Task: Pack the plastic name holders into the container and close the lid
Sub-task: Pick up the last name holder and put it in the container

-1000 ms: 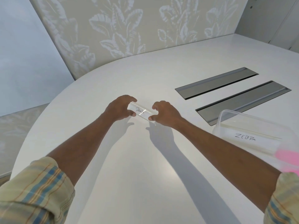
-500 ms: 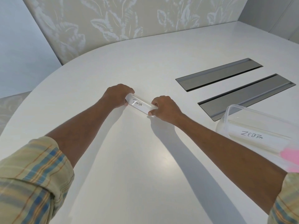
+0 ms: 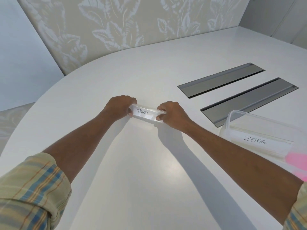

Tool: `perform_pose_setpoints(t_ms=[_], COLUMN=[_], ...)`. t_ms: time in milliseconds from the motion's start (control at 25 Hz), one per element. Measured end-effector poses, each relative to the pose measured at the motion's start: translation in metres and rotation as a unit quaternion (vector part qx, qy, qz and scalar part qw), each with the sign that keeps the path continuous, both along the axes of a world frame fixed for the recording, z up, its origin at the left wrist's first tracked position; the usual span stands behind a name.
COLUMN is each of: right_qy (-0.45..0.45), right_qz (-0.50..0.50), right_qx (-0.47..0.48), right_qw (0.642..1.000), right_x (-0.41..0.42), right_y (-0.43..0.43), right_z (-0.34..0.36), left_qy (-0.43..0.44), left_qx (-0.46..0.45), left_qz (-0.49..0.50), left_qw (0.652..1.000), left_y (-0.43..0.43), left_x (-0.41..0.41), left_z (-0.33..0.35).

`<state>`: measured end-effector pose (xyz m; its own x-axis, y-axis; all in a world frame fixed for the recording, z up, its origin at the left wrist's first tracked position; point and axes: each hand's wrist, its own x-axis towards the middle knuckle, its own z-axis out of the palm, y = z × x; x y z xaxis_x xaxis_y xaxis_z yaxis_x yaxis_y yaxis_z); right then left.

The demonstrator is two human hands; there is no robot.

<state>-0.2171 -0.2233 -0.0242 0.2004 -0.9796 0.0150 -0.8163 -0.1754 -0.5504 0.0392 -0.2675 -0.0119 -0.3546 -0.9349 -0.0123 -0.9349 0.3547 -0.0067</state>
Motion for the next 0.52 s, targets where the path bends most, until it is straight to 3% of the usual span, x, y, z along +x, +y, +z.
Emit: perform_pose_setpoints(t_ms=[520], right_qy=[-0.016], right_qz=[-0.007], right_qx=[-0.045], right_qw=[0.999], right_x=[-0.064], right_y=[0.046], right_z=[0.068], left_qy=[0.023], left_qx=[-0.056], left_qz=[-0.065], left_qw=[0.996], left_y=[0.054], left_x=[-0.039], left_z=[0.072])
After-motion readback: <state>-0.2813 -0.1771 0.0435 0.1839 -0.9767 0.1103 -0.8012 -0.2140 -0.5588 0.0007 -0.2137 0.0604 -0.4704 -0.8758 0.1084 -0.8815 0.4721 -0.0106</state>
